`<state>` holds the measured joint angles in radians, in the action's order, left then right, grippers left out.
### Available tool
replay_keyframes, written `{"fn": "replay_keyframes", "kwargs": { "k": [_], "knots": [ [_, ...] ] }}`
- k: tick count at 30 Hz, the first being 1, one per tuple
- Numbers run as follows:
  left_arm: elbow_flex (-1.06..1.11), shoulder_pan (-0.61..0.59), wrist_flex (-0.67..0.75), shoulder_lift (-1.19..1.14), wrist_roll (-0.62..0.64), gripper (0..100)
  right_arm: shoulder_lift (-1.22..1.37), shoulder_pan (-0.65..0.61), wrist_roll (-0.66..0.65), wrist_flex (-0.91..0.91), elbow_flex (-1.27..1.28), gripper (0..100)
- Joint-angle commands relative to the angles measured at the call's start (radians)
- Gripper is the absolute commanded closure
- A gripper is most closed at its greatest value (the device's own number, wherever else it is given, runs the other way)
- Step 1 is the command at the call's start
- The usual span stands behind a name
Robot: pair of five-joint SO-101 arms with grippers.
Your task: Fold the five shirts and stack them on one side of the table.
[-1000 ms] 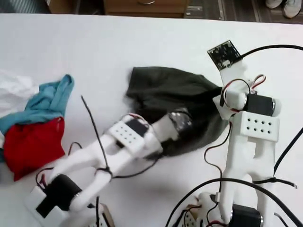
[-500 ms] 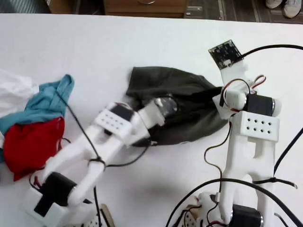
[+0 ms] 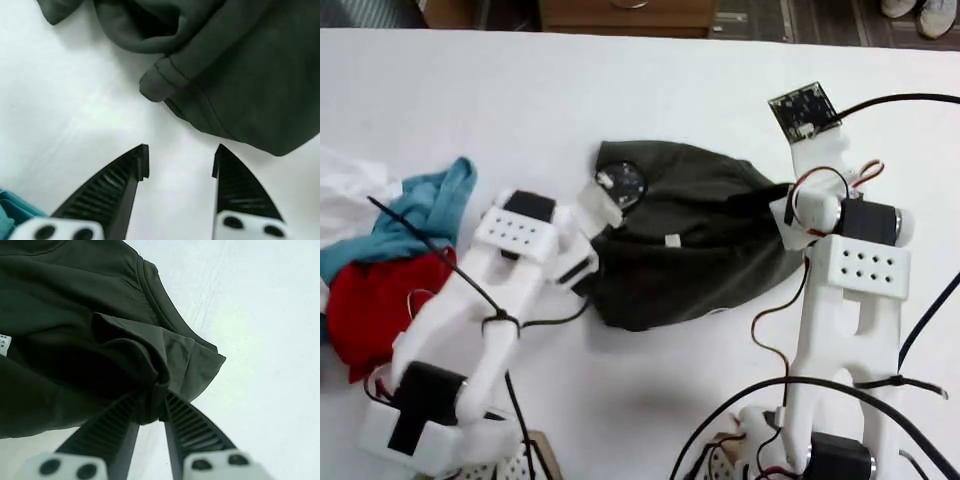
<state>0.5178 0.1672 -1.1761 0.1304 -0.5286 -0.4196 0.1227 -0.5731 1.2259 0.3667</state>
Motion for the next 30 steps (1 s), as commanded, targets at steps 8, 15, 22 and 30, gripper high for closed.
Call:
{"fn": "replay_keyframes", "kwargs": {
  "k": [8, 15, 22, 30],
  "knots": [
    [-0.197, 0.137, -0.043, -0.028, -0.091, 77, -0.039, 0.008, 0.008, -0.015, 0.017, 96.8],
    [-0.407, 0.137, -0.13, -0.313, -0.215, 77, -0.042, 0.008, 0.008, -0.01, 0.017, 96.8],
    [-0.613, 0.124, -0.224, -0.483, -0.221, 77, -0.045, 0.027, 0.006, -0.008, 0.017, 96.7],
    [-0.763, 0.132, -0.427, -0.459, -0.222, 97, -0.041, 0.058, 0.005, -0.013, 0.017, 96.5]
  ]
}}
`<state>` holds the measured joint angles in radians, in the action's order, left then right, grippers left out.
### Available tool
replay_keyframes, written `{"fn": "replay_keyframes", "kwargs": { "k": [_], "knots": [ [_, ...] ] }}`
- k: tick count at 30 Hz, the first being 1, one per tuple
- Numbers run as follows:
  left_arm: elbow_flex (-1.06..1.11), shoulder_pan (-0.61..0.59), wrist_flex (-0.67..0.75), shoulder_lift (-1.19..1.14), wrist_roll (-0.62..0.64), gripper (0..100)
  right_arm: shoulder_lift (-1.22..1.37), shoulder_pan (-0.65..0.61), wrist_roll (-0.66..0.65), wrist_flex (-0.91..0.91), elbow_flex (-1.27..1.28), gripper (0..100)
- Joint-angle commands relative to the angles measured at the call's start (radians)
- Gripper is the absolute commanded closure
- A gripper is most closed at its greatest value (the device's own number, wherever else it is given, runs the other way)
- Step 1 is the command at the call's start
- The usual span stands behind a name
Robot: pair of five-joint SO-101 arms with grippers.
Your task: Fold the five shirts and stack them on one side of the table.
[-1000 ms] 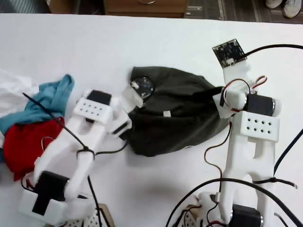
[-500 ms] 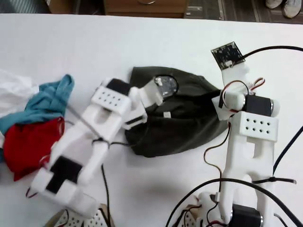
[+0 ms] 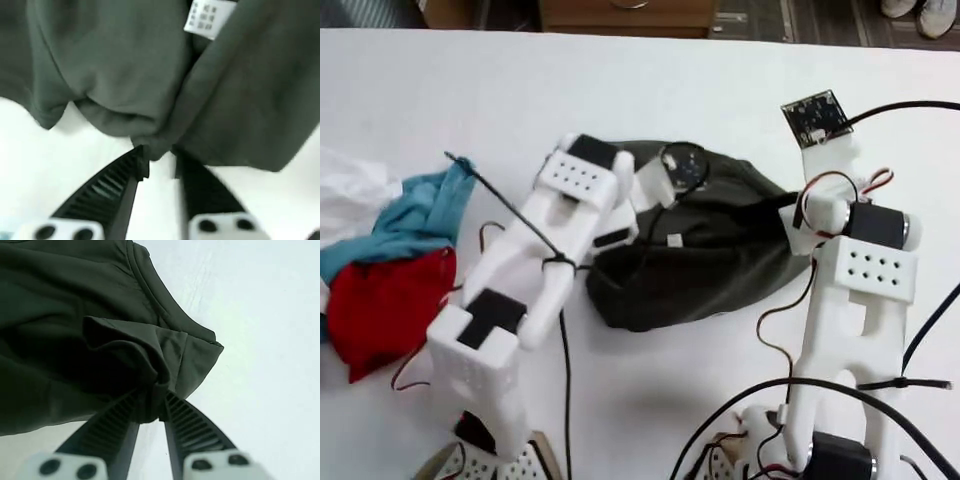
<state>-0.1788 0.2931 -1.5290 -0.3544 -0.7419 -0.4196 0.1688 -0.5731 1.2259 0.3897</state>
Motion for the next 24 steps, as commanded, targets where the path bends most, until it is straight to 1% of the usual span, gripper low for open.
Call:
{"fn": "replay_keyframes", "kwargs": {
  "k": [1, 5, 10, 12, 15, 17, 18, 22, 24],
  "knots": [
    [-0.081, 0.008, -0.1, 0.034, -0.009, 98, -0.041, 0.012, 0.006, -0.013, -0.006, 96.5],
    [-0.094, 0.006, -0.166, 0.072, -0.009, 98, -0.041, 0.01, 0.008, -0.013, -0.006, 96.5],
    [-0.094, 0.0, -0.143, 0.051, -0.009, 97, -0.041, 0.01, 0.008, -0.013, -0.006, 96.5],
    [-0.096, 0.002, -0.103, 0.015, -0.009, 91, -0.041, 0.008, 0.008, -0.013, -0.006, 96.5],
    [-0.104, -0.014, -0.049, -0.057, -0.009, 77, -0.041, 0.01, 0.008, -0.013, -0.006, 96.5],
    [-0.104, -0.031, -0.014, -0.098, -0.009, 70, -0.041, 0.012, 0.008, -0.013, -0.006, 96.5],
    [-0.104, -0.04, -0.002, -0.117, -0.009, 69, -0.042, 0.012, 0.008, -0.012, -0.006, 96.5],
    [-0.104, -0.069, 0.02, -0.16, -0.015, 73, -0.047, 0.012, 0.008, -0.013, -0.006, 96.5],
    [-0.102, -0.072, 0.02, -0.169, -0.043, 74, -0.045, 0.007, 0.008, -0.013, -0.006, 96.5]
  ]
}}
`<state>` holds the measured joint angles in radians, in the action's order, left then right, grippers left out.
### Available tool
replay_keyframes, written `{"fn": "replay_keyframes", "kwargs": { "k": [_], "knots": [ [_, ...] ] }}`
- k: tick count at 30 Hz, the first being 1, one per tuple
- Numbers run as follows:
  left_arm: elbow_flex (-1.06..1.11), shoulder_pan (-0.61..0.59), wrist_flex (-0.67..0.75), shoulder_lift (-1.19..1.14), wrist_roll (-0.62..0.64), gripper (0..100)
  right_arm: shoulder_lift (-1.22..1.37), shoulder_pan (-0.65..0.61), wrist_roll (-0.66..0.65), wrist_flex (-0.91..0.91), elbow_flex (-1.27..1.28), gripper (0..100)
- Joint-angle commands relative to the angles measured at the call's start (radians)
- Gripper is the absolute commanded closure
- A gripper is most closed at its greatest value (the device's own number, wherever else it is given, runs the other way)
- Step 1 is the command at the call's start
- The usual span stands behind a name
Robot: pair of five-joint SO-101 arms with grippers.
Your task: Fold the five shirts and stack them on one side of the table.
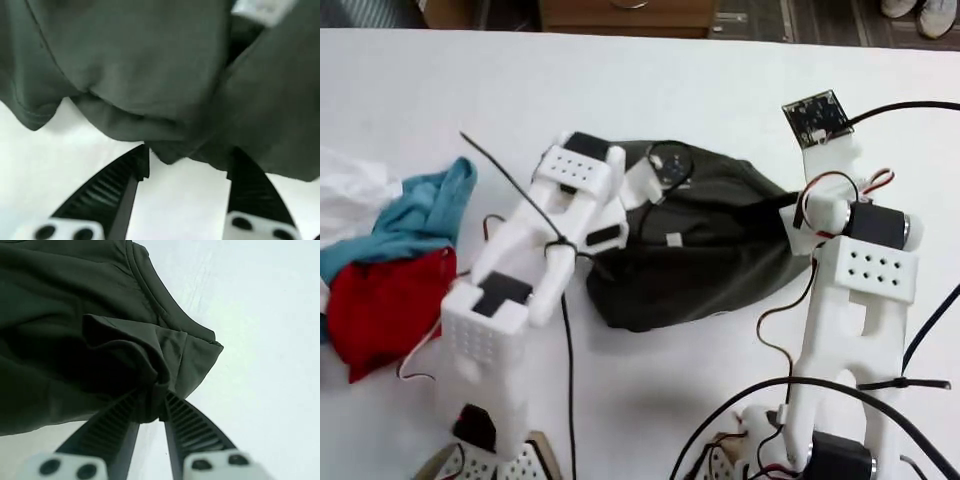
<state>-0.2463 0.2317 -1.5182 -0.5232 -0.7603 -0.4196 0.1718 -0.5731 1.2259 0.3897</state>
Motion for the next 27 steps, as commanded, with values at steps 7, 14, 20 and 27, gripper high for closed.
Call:
{"fn": "replay_keyframes", "kwargs": {
  "k": [7, 14, 20, 27],
  "knots": [
    [-0.07, 0.018, -0.08, 0.005, -0.026, 98, -0.039, 0.002, 0.008, -0.015, -0.009, 96.5],
    [-0.179, 0.043, -0.193, 0.005, -0.014, 98, -0.039, 0.004, 0.009, -0.015, 0.0, 96.7],
    [-0.283, 0.038, -0.264, 0.087, 0.029, 98, -0.041, 0.002, 0.009, -0.015, 0.069, 96.7],
    [-0.041, 0.031, -0.267, 0.42, 0.028, 98, -0.065, -0.074, 0.015, 0.039, 0.08, 96.7]
  ]
}}
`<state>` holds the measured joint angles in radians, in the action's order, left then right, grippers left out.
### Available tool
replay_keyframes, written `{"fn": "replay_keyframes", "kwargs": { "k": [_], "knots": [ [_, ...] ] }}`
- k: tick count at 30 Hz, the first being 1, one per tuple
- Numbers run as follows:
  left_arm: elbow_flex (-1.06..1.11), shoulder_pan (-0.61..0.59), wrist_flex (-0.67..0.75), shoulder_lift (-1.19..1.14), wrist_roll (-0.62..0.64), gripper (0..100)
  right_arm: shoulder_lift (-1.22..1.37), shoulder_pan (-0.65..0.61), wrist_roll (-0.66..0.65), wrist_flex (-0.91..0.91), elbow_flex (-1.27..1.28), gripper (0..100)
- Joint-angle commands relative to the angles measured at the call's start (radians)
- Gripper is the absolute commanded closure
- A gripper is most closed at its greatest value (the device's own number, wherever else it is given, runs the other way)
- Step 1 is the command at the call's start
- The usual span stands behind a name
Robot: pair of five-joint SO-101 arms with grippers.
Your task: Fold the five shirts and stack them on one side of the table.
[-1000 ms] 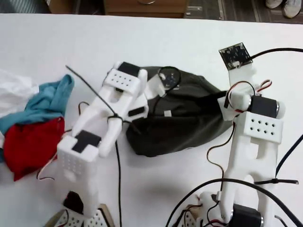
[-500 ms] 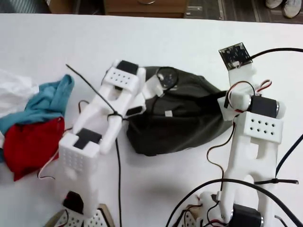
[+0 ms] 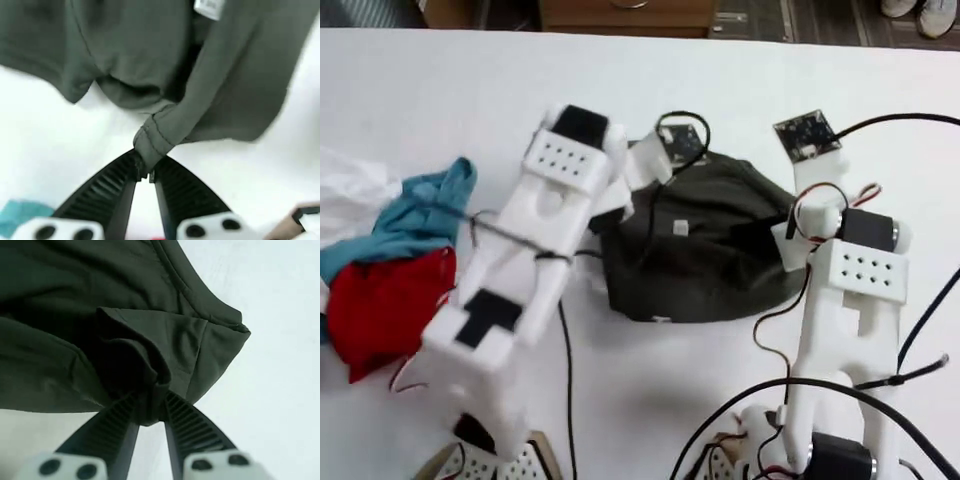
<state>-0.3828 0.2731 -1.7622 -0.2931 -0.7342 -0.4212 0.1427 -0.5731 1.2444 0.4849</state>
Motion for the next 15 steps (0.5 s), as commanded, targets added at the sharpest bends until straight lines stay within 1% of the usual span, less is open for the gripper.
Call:
{"fn": "replay_keyframes", "kwargs": {
  "k": [1, 3, 5, 8, 10, 12, 15],
  "knots": [
    [0.157, -0.023, -0.023, 0.245, -0.002, 98, -0.084, -0.068, 0.043, 0.022, -0.012, 96.7],
    [0.278, -0.054, -0.02, 0.365, -0.006, 98, -0.143, -0.108, 0.141, 0.027, -0.006, 96.7],
    [0.386, -0.097, -0.017, 0.476, -0.048, 98, -0.219, -0.15, 0.236, 0.033, 0.002, 96.5],
    [0.516, -0.187, -0.014, 0.612, -0.1, 98, -0.338, -0.228, 0.31, 0.024, 0.048, 96.4],
    [0.587, -0.261, 0.005, 0.674, -0.135, 98, -0.4, -0.285, 0.305, 0.015, 0.121, 96.4],
    [0.654, -0.344, 0.023, 0.712, -0.176, 98, -0.45, -0.323, 0.273, 0.015, 0.226, 96.4],
    [0.751, -0.45, 0.086, 0.726, -0.226, 98, -0.518, -0.348, 0.158, 0.015, 0.388, 96.4]
  ]
}}
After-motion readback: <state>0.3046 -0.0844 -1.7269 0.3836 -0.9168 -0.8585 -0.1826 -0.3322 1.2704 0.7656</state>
